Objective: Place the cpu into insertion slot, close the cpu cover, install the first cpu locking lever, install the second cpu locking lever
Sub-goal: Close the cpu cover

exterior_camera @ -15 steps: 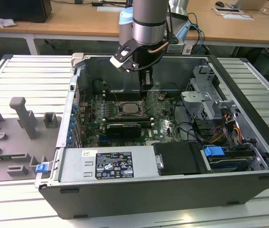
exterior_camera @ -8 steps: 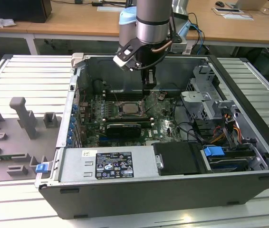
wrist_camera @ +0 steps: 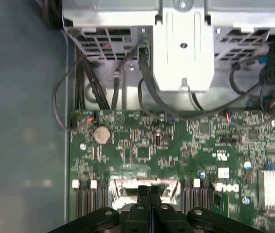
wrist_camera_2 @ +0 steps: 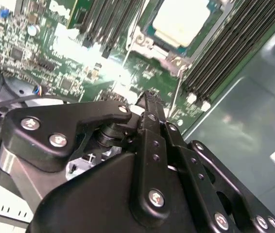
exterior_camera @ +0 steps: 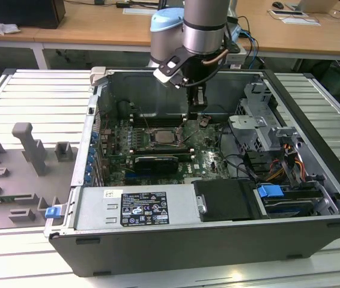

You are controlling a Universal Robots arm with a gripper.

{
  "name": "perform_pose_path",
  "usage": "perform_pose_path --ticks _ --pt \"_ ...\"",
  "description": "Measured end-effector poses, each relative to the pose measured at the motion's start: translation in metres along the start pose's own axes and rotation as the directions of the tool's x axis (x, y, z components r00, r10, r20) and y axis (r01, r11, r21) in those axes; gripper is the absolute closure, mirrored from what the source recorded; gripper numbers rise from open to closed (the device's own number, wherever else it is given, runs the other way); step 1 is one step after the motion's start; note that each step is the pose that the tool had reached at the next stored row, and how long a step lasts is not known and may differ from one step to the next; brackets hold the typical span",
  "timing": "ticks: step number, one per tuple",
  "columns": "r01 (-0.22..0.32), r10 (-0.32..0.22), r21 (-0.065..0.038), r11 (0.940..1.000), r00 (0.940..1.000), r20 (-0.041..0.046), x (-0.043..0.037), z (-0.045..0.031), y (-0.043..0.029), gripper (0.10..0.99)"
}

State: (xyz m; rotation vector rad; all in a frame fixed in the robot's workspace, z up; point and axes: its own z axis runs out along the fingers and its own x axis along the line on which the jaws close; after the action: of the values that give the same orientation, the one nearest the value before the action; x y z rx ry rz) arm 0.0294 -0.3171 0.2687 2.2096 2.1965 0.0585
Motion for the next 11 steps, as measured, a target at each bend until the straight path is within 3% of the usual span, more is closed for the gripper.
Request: perform_pose_path --ticks 2,6,11 --pt "0.004 -0.004 0.0 1.0 1.0 -0.0001 0.0 0.0007 0.0063 0.98" --pt "0.007 -0.007 0.0 1.0 1.0 -0.0002 0.0 0.0015 0.0094 0.98" --pt "0.008 -0.008 0.0 1.0 1.0 -0.0003 0.0001 0.0029 0.0187 0.98"
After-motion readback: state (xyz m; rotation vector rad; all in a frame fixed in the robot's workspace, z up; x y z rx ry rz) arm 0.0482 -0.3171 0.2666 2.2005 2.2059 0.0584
